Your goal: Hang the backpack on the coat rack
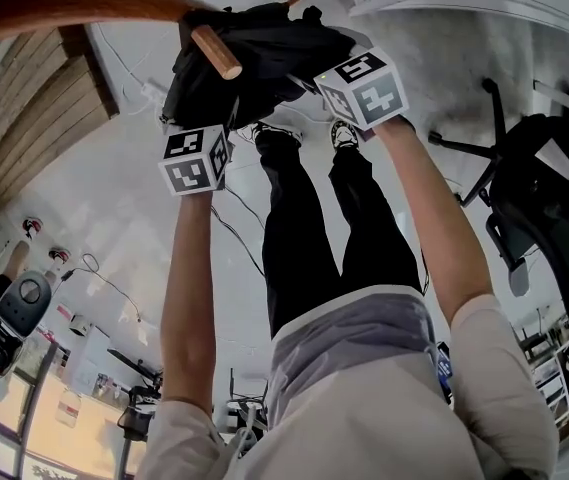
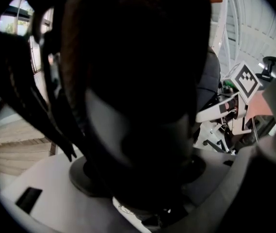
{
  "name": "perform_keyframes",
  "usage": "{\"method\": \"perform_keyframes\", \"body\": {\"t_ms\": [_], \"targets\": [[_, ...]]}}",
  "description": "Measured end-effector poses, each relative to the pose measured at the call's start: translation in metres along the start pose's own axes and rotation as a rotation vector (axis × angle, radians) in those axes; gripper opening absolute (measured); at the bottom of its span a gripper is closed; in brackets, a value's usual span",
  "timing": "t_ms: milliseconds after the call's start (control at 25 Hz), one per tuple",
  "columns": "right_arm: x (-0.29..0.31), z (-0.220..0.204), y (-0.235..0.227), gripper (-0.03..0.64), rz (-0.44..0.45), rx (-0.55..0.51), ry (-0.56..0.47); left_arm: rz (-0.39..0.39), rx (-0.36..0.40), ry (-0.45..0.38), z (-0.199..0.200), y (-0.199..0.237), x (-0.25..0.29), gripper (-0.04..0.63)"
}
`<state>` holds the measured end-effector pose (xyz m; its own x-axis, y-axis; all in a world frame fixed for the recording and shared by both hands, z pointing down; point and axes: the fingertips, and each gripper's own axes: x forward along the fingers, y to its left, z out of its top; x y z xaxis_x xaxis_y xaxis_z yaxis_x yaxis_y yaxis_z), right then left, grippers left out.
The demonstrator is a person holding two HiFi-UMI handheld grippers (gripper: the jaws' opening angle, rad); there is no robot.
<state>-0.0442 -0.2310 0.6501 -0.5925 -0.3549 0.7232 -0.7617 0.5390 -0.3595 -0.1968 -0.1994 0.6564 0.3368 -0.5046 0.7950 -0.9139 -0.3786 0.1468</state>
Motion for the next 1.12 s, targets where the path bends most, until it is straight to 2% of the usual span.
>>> {"method": "perform_keyframes", "body": {"t_ms": [200, 600, 1120], "targets": [[-0.014, -0.004, -0.004, 0.379, -0.019, 0.019, -0.006, 0.024, -0.056, -0.024, -0.001, -0.006, -0.006, 0.322], [-0.038, -0.009, 0.005, 0.379, -0.014, 0.01, 0.011, 0.046, -0.101, -0.027, -0.016, -0.004, -0.029, 0.321], [-0.064, -0.006, 0.018, 0.377, 0.01, -0.019, 0.031, 0.061, -0.173, -0.026, -0.025, -0.025, -0.053, 0.321]]}}
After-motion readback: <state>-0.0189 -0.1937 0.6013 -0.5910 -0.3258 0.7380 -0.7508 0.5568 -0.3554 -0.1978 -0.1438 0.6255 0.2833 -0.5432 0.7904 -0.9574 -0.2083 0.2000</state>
